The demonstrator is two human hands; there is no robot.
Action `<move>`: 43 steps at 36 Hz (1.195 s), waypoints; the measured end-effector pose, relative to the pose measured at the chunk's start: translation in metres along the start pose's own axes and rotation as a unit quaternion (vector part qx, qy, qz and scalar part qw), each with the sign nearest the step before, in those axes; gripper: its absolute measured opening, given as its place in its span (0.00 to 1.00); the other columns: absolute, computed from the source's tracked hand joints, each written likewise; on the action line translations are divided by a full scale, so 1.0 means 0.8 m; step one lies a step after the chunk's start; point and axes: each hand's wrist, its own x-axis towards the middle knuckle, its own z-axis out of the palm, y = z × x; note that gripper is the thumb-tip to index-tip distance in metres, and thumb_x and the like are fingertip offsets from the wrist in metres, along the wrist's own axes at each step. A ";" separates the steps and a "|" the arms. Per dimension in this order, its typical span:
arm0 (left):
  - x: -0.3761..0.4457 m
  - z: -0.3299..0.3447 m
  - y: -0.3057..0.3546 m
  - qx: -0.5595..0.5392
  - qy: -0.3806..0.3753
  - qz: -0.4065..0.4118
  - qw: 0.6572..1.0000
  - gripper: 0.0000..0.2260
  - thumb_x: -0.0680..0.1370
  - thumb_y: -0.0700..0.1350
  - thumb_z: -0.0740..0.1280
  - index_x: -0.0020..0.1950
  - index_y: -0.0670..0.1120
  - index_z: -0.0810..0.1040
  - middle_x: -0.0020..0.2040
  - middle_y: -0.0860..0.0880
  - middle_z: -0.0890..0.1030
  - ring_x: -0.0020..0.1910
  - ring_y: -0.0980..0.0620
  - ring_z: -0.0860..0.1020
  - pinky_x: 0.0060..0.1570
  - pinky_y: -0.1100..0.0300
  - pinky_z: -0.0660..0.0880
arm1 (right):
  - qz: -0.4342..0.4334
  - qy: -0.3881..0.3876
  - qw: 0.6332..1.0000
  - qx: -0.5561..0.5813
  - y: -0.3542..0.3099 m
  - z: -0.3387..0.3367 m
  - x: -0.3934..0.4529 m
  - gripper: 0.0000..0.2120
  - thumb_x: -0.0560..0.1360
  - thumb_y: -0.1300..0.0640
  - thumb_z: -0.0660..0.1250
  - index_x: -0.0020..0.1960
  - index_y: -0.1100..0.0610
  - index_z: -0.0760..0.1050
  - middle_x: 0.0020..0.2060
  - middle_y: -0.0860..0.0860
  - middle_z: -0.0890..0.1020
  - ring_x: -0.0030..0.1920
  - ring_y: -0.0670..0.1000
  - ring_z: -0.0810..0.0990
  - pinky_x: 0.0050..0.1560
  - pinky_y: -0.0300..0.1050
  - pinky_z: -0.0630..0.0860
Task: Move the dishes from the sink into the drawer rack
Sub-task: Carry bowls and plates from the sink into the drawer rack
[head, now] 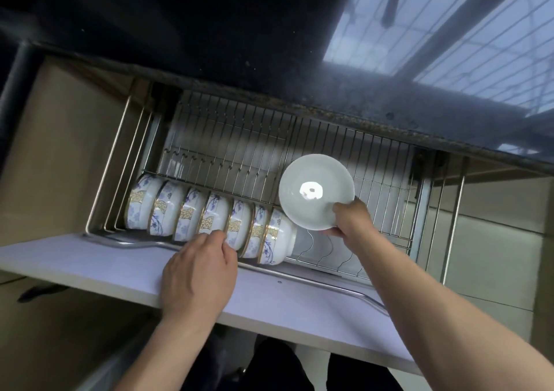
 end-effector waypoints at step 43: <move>-0.275 -0.144 0.451 -0.006 -0.120 0.421 0.899 0.12 0.82 0.48 0.62 0.63 0.51 0.79 0.61 0.47 0.83 0.61 0.44 0.80 0.61 0.54 0.75 | -0.173 0.125 0.968 0.133 0.101 -0.532 -0.378 0.07 0.79 0.64 0.64 0.53 0.56 0.79 0.44 0.55 0.83 0.38 0.50 0.81 0.40 0.42 0.77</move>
